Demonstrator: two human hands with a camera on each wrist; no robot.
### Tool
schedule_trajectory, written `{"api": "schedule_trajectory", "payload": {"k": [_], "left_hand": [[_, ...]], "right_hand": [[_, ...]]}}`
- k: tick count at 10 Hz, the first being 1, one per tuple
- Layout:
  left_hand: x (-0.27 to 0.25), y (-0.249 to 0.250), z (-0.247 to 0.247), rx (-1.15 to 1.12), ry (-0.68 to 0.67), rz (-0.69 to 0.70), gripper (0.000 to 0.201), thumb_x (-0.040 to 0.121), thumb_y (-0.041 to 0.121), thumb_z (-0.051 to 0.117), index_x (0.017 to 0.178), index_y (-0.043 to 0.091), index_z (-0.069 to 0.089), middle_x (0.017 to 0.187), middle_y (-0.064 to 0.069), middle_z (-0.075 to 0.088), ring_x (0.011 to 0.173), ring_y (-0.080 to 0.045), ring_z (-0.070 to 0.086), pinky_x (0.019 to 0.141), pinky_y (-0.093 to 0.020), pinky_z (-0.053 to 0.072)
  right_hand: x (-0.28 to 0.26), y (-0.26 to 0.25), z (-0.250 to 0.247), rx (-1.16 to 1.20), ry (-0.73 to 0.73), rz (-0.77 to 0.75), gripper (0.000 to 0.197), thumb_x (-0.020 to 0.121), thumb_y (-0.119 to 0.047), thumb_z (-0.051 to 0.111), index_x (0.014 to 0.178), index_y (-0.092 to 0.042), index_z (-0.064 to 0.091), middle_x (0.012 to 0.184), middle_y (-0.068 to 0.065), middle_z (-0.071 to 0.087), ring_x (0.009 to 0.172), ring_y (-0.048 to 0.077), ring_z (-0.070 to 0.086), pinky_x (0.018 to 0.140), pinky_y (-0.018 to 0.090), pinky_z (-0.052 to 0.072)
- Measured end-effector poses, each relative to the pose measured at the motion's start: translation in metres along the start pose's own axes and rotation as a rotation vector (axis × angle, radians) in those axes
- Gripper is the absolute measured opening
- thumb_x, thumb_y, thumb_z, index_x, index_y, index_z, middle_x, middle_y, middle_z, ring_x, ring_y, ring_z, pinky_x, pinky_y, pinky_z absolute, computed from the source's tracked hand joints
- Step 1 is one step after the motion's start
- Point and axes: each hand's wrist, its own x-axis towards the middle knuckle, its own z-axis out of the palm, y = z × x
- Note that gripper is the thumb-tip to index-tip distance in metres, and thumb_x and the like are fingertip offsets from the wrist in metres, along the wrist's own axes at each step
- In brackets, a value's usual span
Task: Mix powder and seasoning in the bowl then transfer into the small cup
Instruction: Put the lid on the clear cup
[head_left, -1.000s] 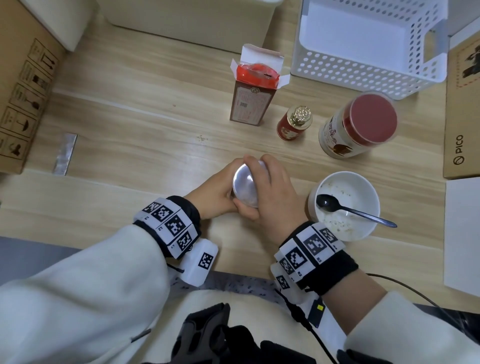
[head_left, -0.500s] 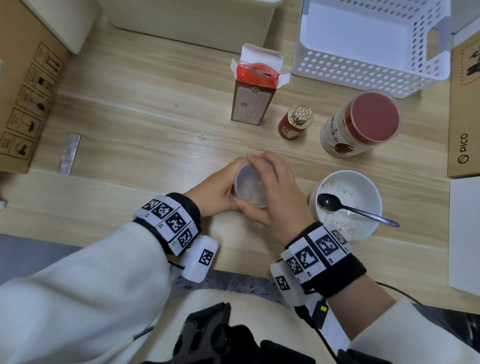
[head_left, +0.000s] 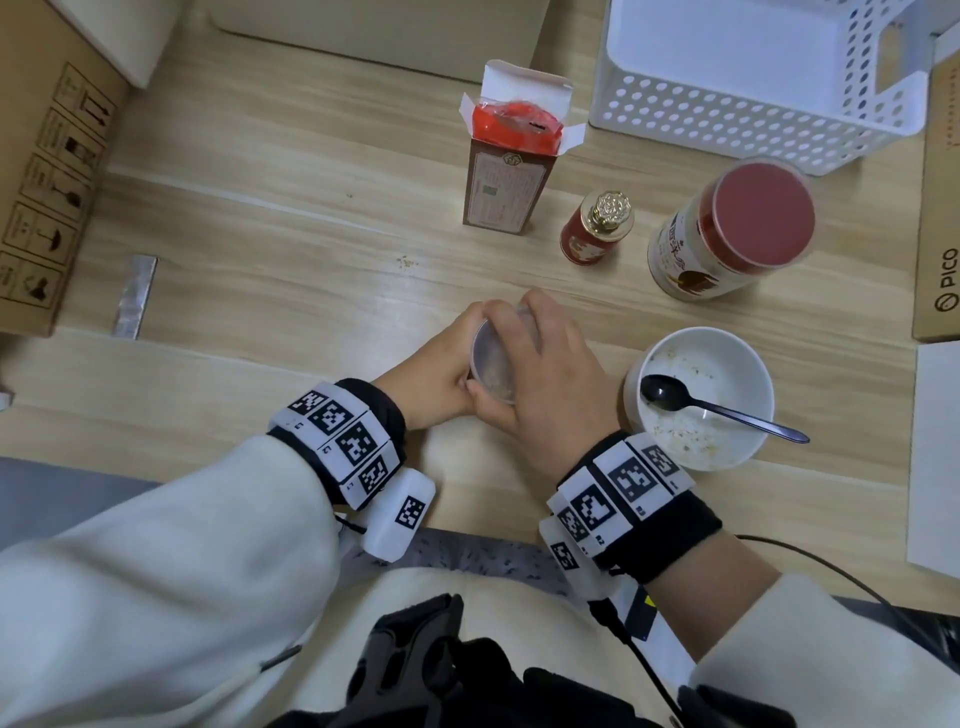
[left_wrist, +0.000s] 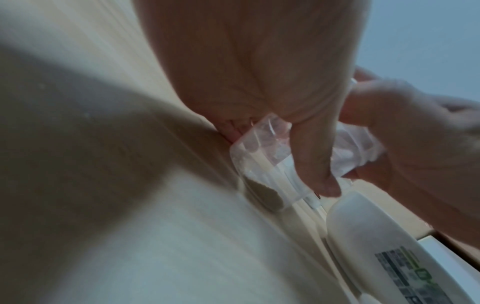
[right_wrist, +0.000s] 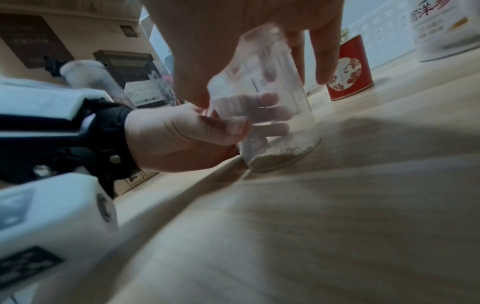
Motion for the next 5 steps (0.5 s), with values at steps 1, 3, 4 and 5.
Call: {"api": "schedule_trajectory", "payload": {"k": [1, 3, 4, 5], "left_hand": [[0.0, -0.001, 0.001, -0.004, 0.019, -0.009, 0.074, 0.07, 0.018, 0.066, 0.134, 0.008, 0.03, 0.118, 0.021, 0.04, 0.108, 0.016, 0.044, 0.094, -0.009, 0.037], [-0.002, 0.01, -0.003, 0.054, 0.006, -0.006, 0.076, 0.068, 0.032, 0.063, 0.135, 0.013, 0.032, 0.122, 0.006, 0.049, 0.114, -0.009, 0.051, 0.094, -0.028, 0.047], [-0.006, 0.019, -0.005, 0.022, 0.043, 0.035, 0.076, 0.065, 0.038, 0.061, 0.134, 0.019, 0.034, 0.122, 0.014, 0.049, 0.109, 0.012, 0.049, 0.088, -0.014, 0.044], [-0.003, 0.025, -0.012, 0.016, 0.081, 0.083, 0.065, 0.063, 0.028, 0.074, 0.122, 0.022, 0.047, 0.117, 0.005, 0.057, 0.107, 0.005, 0.054, 0.095, -0.026, 0.048]], "right_hand": [[0.003, 0.001, -0.002, -0.055, -0.053, 0.011, 0.061, 0.076, -0.039, 0.064, 0.124, -0.021, 0.031, 0.125, 0.017, 0.047, 0.109, 0.032, 0.049, 0.09, 0.042, 0.046], [0.003, 0.002, -0.008, 0.009, -0.101, 0.027, 0.067, 0.074, -0.045, 0.059, 0.132, -0.019, 0.036, 0.13, 0.015, 0.045, 0.114, 0.032, 0.046, 0.095, 0.047, 0.041], [0.007, 0.0, -0.016, 0.061, -0.208, 0.042, 0.078, 0.071, -0.062, 0.045, 0.139, -0.03, 0.026, 0.14, 0.009, 0.035, 0.13, 0.031, 0.032, 0.101, 0.054, 0.032], [0.019, 0.003, -0.03, 0.342, -0.267, 0.099, 0.082, 0.075, -0.057, 0.057, 0.143, -0.038, 0.014, 0.153, 0.003, 0.008, 0.14, 0.025, 0.012, 0.111, 0.048, 0.021]]}}
